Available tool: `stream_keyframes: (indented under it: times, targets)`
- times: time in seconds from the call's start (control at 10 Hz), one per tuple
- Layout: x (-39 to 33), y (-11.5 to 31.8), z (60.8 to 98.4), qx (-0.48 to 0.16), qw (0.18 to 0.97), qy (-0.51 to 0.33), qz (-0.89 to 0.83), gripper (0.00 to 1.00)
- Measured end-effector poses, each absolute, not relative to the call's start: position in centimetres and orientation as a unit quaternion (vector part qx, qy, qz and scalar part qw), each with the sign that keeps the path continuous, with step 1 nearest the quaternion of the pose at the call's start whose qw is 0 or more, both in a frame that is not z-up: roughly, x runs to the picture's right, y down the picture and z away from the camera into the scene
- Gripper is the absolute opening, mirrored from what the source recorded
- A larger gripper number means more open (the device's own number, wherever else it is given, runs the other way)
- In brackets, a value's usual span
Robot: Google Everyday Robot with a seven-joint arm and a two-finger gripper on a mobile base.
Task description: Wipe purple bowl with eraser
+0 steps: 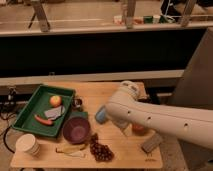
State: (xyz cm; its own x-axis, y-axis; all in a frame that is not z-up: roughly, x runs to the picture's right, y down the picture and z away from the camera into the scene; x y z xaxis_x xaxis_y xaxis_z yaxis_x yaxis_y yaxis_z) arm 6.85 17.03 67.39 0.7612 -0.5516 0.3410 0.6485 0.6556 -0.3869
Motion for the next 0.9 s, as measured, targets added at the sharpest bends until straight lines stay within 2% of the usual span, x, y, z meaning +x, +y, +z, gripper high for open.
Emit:
stream_keyframes:
  times: [0.5, 0.9]
  targets:
    - [16.2, 20.3, 71.6, -0.281, 0.91, -0.112, -0.284, 0.8]
    - [23.6, 23.7, 74.3, -0.281, 0.917, -0.121, -0.257, 0.8]
